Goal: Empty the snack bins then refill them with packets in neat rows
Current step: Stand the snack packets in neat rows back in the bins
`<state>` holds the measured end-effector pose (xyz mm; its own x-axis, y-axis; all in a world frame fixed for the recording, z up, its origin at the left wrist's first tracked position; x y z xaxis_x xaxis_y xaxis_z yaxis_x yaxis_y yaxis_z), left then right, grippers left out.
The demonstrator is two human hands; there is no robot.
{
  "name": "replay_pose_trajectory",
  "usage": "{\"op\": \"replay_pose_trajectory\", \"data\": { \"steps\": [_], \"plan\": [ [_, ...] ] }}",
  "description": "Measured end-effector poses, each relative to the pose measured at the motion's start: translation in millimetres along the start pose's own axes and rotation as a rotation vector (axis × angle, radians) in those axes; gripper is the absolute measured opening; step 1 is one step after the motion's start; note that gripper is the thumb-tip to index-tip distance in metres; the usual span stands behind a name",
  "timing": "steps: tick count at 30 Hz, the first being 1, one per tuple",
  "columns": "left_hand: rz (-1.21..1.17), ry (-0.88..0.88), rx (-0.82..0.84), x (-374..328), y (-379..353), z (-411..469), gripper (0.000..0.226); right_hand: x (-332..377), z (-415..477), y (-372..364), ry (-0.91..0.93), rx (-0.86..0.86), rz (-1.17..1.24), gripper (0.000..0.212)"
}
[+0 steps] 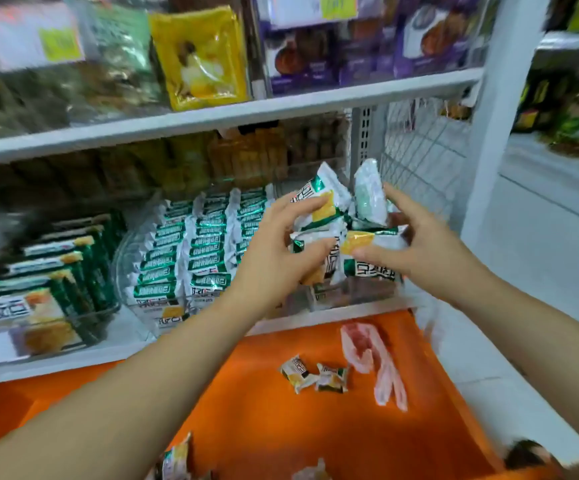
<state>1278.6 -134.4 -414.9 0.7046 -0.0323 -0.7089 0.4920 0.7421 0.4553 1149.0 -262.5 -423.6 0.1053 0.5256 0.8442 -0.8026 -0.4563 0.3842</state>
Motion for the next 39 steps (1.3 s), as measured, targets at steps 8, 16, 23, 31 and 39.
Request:
{"op": "replay_pose_trajectory", "data": {
  "steps": [8,16,23,31,39],
  "plan": [
    [0.118,0.161,-0.004,36,-38,91,0.033,-41,84,-19,-0.123,-0.016,-0.033,0.085],
    [0.265,0.219,-0.002,52,-42,113,0.034,-75,102,-34,-0.178,0.018,-0.06,0.074],
    [-0.009,0.338,-0.134,45,-27,98,0.014,-58,93,-8,-0.201,-0.158,0.024,0.04],
    [-0.237,0.411,-0.21,14,-36,74,0.015,-34,50,24,-0.302,-0.347,0.465,0.029],
    [-0.455,0.645,-0.082,-5,-74,51,0.028,-45,13,44,-0.417,-0.466,0.664,0.023]
  ]
}}
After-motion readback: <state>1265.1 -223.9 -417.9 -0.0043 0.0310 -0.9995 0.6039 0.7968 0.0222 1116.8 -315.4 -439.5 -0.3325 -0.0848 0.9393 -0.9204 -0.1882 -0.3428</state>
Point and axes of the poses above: each hand's wrist, its own z-axis towards the middle knuckle, its own y-axis out of the back of the hand, x = y × z, the point moved 5 cm from there along z, towards the middle knuckle, and after that the axes turned 11 degrees about -x, right-handed, at the moved point
